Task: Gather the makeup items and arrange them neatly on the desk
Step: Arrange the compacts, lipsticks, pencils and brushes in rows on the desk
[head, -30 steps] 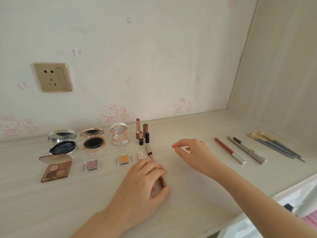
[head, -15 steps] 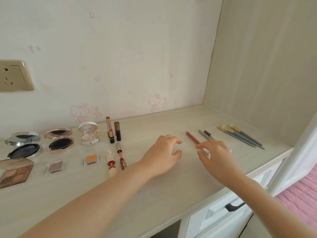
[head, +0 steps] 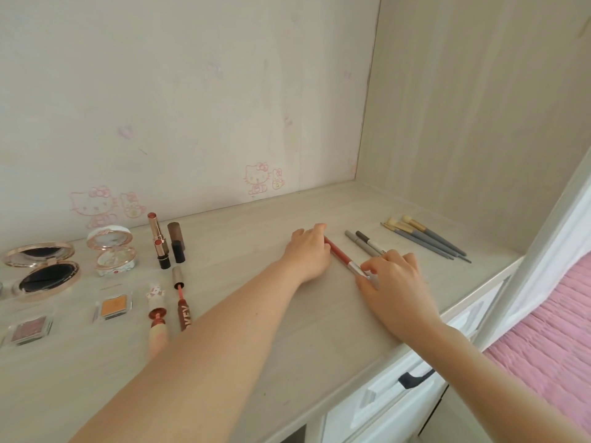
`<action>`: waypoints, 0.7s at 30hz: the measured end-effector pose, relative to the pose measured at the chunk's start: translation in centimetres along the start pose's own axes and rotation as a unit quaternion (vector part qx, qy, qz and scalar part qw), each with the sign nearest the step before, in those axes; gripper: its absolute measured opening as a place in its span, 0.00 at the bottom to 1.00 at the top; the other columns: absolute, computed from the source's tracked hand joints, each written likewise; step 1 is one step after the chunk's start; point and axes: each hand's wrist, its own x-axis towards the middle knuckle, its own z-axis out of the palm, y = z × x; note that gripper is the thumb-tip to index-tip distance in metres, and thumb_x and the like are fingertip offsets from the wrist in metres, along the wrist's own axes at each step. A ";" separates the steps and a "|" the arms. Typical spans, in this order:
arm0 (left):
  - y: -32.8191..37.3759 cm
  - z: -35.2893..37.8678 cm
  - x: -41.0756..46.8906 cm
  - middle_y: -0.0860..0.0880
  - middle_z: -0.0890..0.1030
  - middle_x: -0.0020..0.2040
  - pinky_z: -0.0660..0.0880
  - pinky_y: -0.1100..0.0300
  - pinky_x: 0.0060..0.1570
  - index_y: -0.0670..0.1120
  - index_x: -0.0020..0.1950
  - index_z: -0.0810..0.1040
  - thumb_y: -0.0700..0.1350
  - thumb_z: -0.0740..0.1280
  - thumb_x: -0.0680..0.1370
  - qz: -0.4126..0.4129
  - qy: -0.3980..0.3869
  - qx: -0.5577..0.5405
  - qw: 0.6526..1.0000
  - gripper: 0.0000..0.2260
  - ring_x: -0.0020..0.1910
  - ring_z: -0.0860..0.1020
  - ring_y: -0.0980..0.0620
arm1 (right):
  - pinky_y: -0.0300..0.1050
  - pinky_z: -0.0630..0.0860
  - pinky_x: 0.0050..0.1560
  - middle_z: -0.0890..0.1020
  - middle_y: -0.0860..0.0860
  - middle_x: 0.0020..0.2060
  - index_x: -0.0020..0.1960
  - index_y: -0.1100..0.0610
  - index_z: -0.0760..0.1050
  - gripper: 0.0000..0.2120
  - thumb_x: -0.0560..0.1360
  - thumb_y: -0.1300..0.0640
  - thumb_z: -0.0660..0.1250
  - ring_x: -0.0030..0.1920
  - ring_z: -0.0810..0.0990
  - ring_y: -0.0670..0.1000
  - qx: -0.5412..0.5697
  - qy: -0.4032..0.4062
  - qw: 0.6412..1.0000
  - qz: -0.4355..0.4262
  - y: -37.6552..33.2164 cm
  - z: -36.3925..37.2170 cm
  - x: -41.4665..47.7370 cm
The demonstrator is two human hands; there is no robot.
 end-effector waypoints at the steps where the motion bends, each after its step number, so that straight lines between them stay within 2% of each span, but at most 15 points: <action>1: 0.0 0.1 0.2 0.42 0.69 0.71 0.60 0.50 0.70 0.44 0.76 0.58 0.43 0.53 0.82 0.001 -0.004 -0.001 1.000 0.22 0.73 0.58 0.41 | 0.39 0.65 0.53 0.75 0.48 0.57 0.62 0.51 0.75 0.15 0.80 0.48 0.57 0.59 0.66 0.51 0.001 0.000 1.000 0.003 0.0 0.0 0.0; 4: 0.0 0.0 0.3 0.42 0.70 0.70 0.61 0.52 0.70 0.44 0.75 0.61 0.41 0.54 0.82 0.000 -0.002 -0.016 1.000 0.20 0.72 0.61 0.43 | 0.38 0.65 0.50 0.75 0.48 0.54 0.60 0.51 0.76 0.14 0.79 0.49 0.58 0.57 0.66 0.51 0.003 0.004 1.000 0.006 0.1 0.1 0.0; 8: -0.4 -0.4 -0.2 0.42 0.72 0.68 0.62 0.56 0.69 0.45 0.73 0.65 0.40 0.55 0.81 -0.003 0.023 -0.067 0.997 0.19 0.70 0.65 0.43 | 0.41 0.69 0.53 0.76 0.48 0.53 0.60 0.51 0.77 0.13 0.79 0.50 0.59 0.56 0.67 0.51 0.007 0.013 1.000 0.003 0.1 0.0 0.0; 13: -0.8 -2.2 -1.5 0.45 0.75 0.63 0.70 0.58 0.62 0.45 0.66 0.73 0.36 0.61 0.77 -0.002 0.109 -0.139 0.984 0.18 0.61 0.75 0.48 | 0.41 0.69 0.50 0.77 0.48 0.52 0.61 0.52 0.77 0.13 0.79 0.52 0.61 0.54 0.68 0.51 0.033 0.049 0.998 -0.011 -0.7 -0.4 -0.1; 17: -2.0 -3.6 -3.1 0.46 0.78 0.55 0.75 0.60 0.52 0.46 0.55 0.81 0.37 0.66 0.74 0.003 0.166 -0.158 0.973 0.11 0.52 0.79 0.49 | 0.41 0.71 0.43 0.76 0.46 0.45 0.60 0.53 0.76 0.11 0.79 0.55 0.61 0.47 0.71 0.49 0.071 0.058 0.996 -0.024 -1.8 -1.0 -0.1; 19: -2.7 -4.5 -4.2 0.47 0.80 0.51 0.74 0.67 0.43 0.47 0.49 0.82 0.37 0.69 0.73 0.004 0.178 -0.163 0.970 0.08 0.47 0.80 0.51 | 0.37 0.70 0.38 0.75 0.46 0.42 0.59 0.54 0.76 0.10 0.79 0.57 0.61 0.42 0.72 0.46 0.099 0.060 0.993 -0.030 -2.5 -1.3 -0.2; 21: -3.4 -5.7 -5.6 0.49 0.81 0.48 0.71 0.74 0.35 0.47 0.47 0.82 0.38 0.72 0.71 0.003 0.184 -0.162 0.969 0.07 0.43 0.80 0.53 | 0.32 0.65 0.32 0.75 0.45 0.41 0.58 0.55 0.77 0.09 0.79 0.58 0.62 0.37 0.71 0.42 0.117 0.062 0.990 -0.039 -3.4 -1.5 -0.2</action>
